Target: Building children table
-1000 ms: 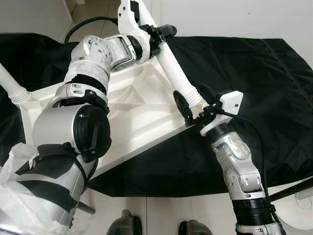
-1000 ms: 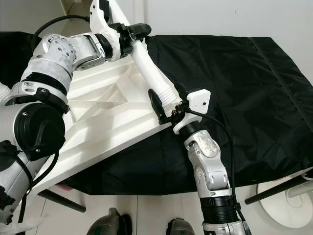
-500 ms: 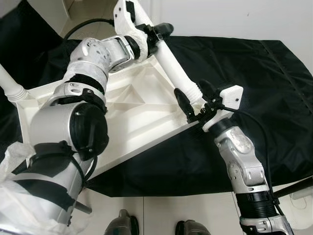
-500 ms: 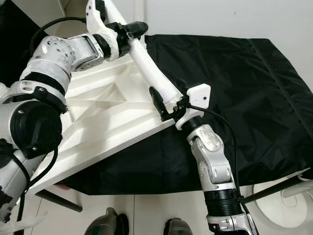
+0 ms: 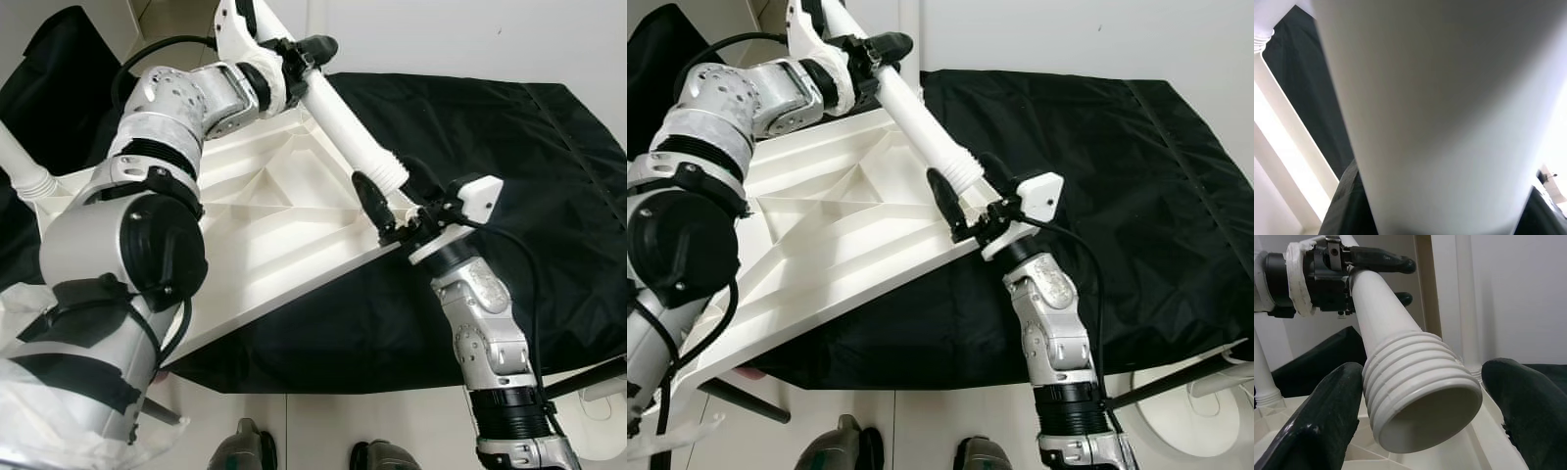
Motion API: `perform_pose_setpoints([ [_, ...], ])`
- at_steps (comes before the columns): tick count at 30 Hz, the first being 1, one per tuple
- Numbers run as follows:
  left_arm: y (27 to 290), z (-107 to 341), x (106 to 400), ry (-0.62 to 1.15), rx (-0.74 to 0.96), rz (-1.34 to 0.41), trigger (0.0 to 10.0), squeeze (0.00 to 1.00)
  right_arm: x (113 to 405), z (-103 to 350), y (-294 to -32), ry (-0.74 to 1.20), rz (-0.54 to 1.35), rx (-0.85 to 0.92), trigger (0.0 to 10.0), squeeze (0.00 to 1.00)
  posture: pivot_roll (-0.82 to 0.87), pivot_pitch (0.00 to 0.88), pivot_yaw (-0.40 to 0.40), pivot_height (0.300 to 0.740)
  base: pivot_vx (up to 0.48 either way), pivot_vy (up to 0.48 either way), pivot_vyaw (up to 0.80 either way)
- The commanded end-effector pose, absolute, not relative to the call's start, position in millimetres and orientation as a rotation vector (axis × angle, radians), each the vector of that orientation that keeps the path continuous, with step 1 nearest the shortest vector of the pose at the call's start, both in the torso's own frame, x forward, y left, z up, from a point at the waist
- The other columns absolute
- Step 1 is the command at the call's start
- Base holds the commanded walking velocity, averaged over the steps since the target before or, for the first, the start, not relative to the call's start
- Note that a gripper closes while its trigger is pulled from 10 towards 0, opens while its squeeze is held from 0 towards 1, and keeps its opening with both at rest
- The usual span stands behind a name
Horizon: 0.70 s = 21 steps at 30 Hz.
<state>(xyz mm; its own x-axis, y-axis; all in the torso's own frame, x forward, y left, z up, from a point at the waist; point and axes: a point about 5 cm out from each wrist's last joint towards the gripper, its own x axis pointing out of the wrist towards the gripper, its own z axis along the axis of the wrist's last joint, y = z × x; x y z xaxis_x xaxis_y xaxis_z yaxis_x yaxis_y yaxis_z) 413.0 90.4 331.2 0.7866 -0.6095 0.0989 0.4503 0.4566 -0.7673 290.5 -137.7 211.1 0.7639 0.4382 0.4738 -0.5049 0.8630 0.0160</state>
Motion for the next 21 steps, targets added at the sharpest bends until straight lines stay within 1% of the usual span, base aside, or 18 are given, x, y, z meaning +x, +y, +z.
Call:
perform_pose_setpoints([
  [1,114,347,414,0.142,-0.863,-0.612,10.0,0.00,292,205,-170,-0.462,0.370,0.150,10.0,0.00,-0.07,0.042,0.027,0.740,0.000,0.000,0.00],
  [5,115,344,414,0.164,-0.866,-0.598,10.0,0.00,288,210,-175,-0.504,0.423,0.148,10.0,0.00,-0.07,0.033,0.043,0.740,0.000,0.000,0.00],
  [7,116,344,414,0.165,-0.868,-0.595,10.0,0.00,286,209,-175,-0.498,0.450,0.147,10.0,0.00,-0.07,0.033,0.045,0.740,0.000,0.000,0.00],
  [10,120,347,414,0.155,-0.869,-0.587,10.0,0.00,281,201,-182,-0.462,0.491,0.089,10.0,0.00,-0.07,0.032,0.050,0.740,0.000,0.000,0.00],
  [21,126,349,415,0.146,-0.876,-0.560,10.0,0.00,274,195,-200,-0.437,0.510,0.074,10.0,0.00,-0.07,0.045,0.050,0.740,0.000,0.000,0.00],
])
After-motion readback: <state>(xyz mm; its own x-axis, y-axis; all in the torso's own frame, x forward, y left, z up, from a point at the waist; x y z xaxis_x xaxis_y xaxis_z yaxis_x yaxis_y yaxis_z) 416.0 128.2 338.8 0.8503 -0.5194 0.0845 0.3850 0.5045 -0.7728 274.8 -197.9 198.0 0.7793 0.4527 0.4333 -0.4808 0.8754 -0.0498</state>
